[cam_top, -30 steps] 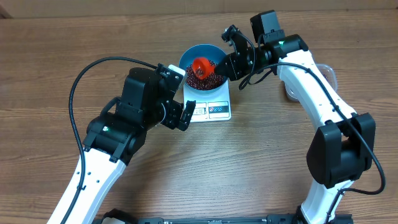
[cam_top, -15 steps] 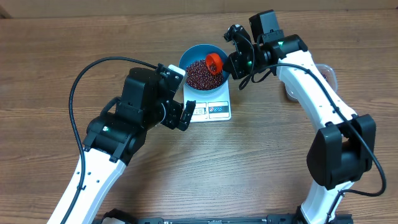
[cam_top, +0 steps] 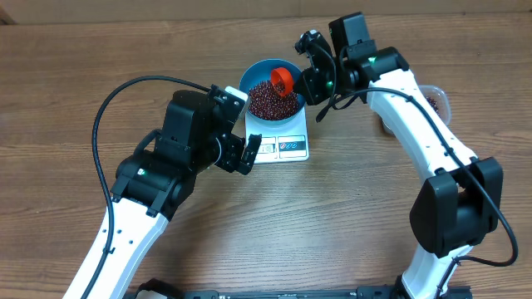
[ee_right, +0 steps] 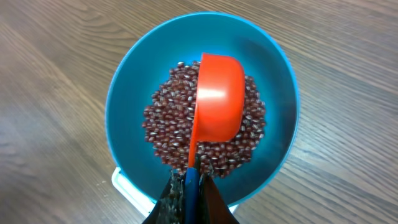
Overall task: Scoop item into bowl and weigh 150g on scale
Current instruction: 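Hold the red cup tilted in the bowl, trickling beans until 150 g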
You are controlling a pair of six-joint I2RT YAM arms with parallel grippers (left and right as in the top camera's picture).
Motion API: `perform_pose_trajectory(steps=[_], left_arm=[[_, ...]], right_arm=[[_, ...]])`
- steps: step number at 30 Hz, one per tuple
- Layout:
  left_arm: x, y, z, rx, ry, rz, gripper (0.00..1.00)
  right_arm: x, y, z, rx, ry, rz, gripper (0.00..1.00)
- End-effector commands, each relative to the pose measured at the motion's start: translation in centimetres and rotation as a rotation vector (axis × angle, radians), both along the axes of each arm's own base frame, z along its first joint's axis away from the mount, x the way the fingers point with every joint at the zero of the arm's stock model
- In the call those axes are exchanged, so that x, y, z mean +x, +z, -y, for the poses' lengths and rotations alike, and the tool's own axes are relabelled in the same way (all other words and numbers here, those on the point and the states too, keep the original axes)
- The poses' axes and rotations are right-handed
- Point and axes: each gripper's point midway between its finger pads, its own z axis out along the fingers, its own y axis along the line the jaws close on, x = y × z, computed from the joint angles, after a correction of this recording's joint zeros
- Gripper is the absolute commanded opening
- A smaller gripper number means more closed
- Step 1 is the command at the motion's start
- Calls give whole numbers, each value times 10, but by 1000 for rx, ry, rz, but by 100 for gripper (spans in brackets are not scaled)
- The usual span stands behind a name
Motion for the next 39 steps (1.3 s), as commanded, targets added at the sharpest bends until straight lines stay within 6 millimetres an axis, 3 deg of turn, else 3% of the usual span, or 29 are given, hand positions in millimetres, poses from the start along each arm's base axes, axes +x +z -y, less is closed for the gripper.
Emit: perform_pose_trajectory(steps=[1,5,8,11,14,18,21,24,27,39], left_arm=[[1,-3,1,6,-19,-5,99],[1,-3,1,6,-19,-5,100],[1,-3,1,6,-19,-5,100],[1,-3,1,6,-19,-5,100],[1,-3,1,6,-19,-5,100],[1,-3,1,6,-19,-5,100],[1,-3,1,6,-19,-5,100],[1,-3,1,6,-19,-4,100],[1,-3,1,6,-19,-5,100],[1,-3,1,6,-18,-5,100]], right_arm=[[-1,32,-4,21,5,70,4],[9,34,3,-18,-45,109,4],[-2,46,-17,80,33,97,3],[9,43,1,-23,-45,141,3],[1,45,-10,23,-6,118,4],[8,35,12,-120,-70,147,4],[-3,36,-3,-66,6,121,4],[4,31,13,-159,-52,146,3],[-5,35,-3,-75,5,119,3],[-10,37,-11,-28,33,98,4]])
